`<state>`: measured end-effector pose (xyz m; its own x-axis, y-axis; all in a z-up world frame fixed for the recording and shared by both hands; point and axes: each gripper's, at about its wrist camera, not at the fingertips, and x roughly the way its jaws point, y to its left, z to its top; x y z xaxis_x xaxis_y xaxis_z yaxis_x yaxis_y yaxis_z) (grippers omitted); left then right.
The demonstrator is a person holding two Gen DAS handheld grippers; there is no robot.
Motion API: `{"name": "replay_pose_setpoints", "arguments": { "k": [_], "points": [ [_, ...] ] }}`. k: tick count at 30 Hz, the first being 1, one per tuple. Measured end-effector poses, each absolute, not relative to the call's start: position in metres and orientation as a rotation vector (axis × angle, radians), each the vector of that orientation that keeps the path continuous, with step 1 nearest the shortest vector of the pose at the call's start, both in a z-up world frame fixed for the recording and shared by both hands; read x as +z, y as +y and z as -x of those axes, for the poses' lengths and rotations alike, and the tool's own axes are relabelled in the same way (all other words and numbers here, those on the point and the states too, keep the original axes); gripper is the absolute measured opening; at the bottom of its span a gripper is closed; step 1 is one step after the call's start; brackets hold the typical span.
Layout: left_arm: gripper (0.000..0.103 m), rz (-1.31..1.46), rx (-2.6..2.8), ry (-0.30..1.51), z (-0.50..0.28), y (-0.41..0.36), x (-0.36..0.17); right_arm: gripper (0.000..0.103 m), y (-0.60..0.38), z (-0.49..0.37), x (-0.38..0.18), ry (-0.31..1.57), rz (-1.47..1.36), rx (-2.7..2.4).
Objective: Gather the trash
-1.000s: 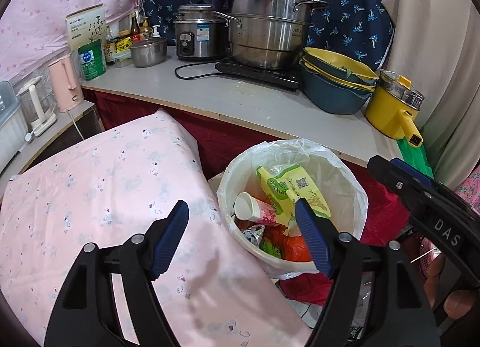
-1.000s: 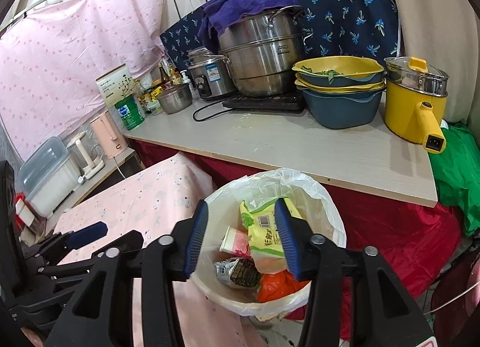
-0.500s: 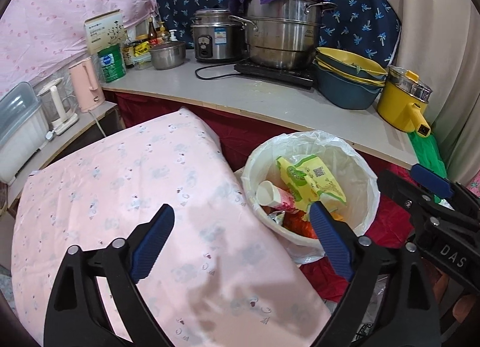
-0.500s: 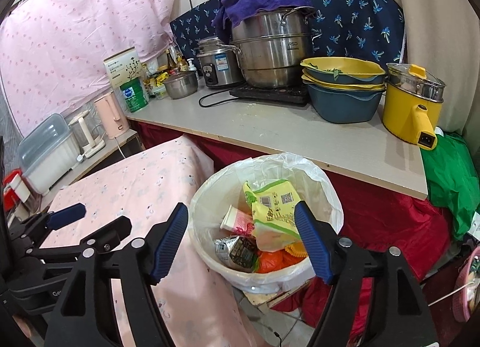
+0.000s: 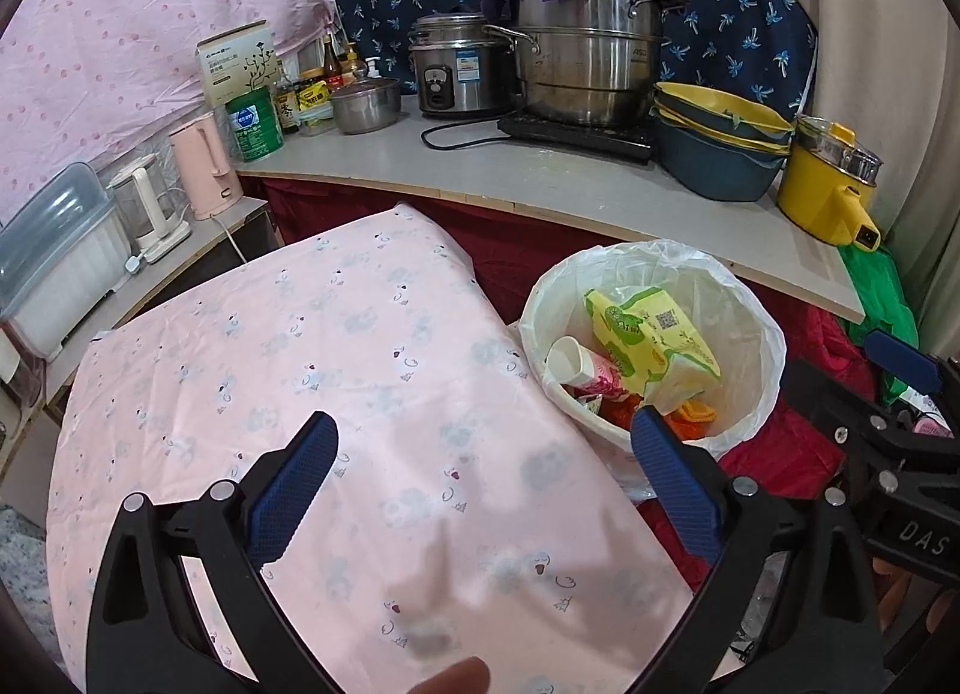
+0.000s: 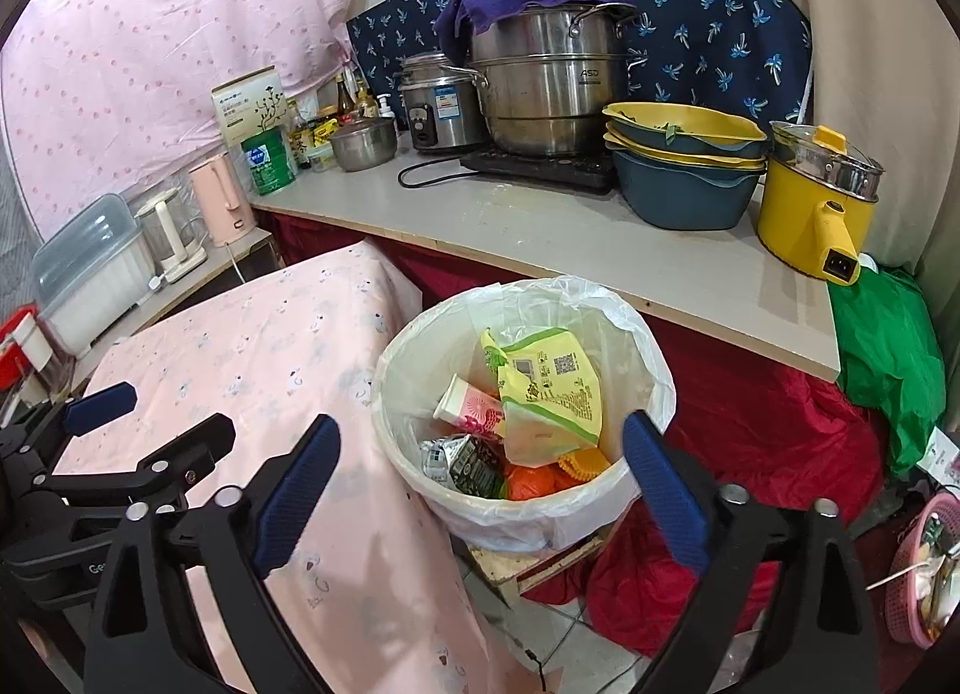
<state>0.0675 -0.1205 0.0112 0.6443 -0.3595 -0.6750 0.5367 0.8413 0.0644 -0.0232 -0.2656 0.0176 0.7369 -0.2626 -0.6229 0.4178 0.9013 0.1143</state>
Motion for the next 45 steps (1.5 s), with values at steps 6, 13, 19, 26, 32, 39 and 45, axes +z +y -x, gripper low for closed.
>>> {"name": "replay_pose_setpoints", "arguments": {
  "k": [6,13,19,26,32,39,45],
  "points": [
    [0.094,-0.278,-0.509,0.712,-0.064,-0.118,0.007,0.097,-0.260,0.027,0.014,0.656,-0.227,-0.377],
    [0.095,-0.266,-0.503,0.733,-0.061,-0.115,0.003,0.097,-0.256,0.030,0.011,0.666,-0.202,-0.387],
    [0.095,-0.275,-0.499,0.735,-0.059,-0.115,0.001,0.097,-0.254,0.032,0.008,0.675,-0.199,-0.388],
    [0.095,-0.272,-0.492,0.733,-0.057,-0.114,0.000,0.097,-0.255,0.034,0.006,0.682,-0.195,-0.392],
    [0.095,-0.264,-0.483,0.734,-0.054,-0.112,0.000,0.097,-0.255,0.034,0.005,0.685,-0.194,-0.392],
    [0.095,-0.265,-0.479,0.740,-0.054,-0.110,-0.002,0.097,-0.255,0.034,0.003,0.688,-0.192,-0.390],
    [0.095,-0.265,-0.479,0.745,-0.054,-0.111,-0.003,0.097,-0.253,0.035,0.001,0.689,-0.193,-0.392]
  ]
}}
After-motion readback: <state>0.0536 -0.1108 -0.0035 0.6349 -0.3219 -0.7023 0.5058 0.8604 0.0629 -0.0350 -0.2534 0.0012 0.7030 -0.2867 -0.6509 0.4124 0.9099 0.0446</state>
